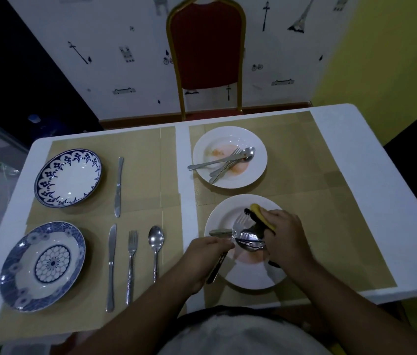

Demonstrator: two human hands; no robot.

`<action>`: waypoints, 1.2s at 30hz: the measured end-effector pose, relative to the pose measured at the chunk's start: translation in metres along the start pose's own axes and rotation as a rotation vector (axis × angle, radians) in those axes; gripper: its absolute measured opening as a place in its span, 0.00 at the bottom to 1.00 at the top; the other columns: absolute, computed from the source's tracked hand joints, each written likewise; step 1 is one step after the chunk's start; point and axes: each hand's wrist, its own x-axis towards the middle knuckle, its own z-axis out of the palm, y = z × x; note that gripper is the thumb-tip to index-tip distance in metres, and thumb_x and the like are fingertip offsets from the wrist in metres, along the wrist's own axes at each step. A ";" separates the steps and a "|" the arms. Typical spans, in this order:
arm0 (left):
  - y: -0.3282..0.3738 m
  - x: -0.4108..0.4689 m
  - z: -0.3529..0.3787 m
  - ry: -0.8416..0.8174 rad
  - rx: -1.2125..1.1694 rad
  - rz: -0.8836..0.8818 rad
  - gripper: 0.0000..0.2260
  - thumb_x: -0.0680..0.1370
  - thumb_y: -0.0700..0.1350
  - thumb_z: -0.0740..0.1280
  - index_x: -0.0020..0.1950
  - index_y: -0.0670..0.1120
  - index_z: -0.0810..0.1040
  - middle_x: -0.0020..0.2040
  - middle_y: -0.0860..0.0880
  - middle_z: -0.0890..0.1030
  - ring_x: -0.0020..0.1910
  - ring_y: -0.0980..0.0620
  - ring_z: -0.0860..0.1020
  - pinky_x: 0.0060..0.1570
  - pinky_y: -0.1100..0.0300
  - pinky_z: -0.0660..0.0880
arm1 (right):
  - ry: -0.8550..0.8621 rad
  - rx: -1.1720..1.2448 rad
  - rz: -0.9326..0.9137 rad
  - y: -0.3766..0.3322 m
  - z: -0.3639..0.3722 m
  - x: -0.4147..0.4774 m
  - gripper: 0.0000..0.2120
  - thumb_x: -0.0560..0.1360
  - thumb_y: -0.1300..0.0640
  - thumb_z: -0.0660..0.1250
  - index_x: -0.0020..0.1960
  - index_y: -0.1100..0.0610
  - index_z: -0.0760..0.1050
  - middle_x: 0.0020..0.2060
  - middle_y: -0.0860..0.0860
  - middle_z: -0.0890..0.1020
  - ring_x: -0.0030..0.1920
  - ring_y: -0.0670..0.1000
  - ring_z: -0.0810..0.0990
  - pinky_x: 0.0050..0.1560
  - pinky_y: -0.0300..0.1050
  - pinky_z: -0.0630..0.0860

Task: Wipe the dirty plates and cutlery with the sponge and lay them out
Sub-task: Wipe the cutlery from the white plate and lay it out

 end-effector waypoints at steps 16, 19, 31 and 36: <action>0.041 -0.012 -0.023 0.132 -0.074 0.272 0.06 0.80 0.41 0.68 0.55 0.45 0.84 0.48 0.47 0.88 0.41 0.54 0.83 0.34 0.66 0.75 | 0.001 0.114 -0.218 -0.060 -0.007 0.009 0.30 0.67 0.70 0.66 0.66 0.50 0.74 0.53 0.48 0.80 0.53 0.51 0.74 0.52 0.42 0.69; 0.032 -0.011 -0.041 0.208 -0.083 0.260 0.06 0.78 0.39 0.71 0.54 0.43 0.81 0.47 0.45 0.87 0.39 0.52 0.84 0.33 0.64 0.77 | -0.076 0.111 -0.246 -0.074 0.002 0.007 0.29 0.69 0.69 0.67 0.67 0.50 0.74 0.55 0.49 0.80 0.53 0.49 0.71 0.51 0.40 0.67; 0.043 0.054 -0.167 0.397 -0.114 0.193 0.06 0.75 0.35 0.73 0.52 0.38 0.84 0.42 0.40 0.85 0.31 0.53 0.82 0.31 0.62 0.79 | -0.202 0.124 -0.276 -0.165 0.082 0.050 0.29 0.66 0.71 0.65 0.64 0.51 0.77 0.44 0.45 0.76 0.46 0.47 0.73 0.45 0.27 0.63; 0.072 0.113 -0.223 0.490 0.096 0.248 0.12 0.68 0.47 0.78 0.49 0.45 0.87 0.40 0.47 0.87 0.41 0.47 0.85 0.51 0.47 0.83 | -0.202 0.070 -0.161 -0.186 0.126 0.091 0.27 0.67 0.70 0.63 0.64 0.54 0.76 0.48 0.52 0.79 0.49 0.54 0.75 0.48 0.42 0.71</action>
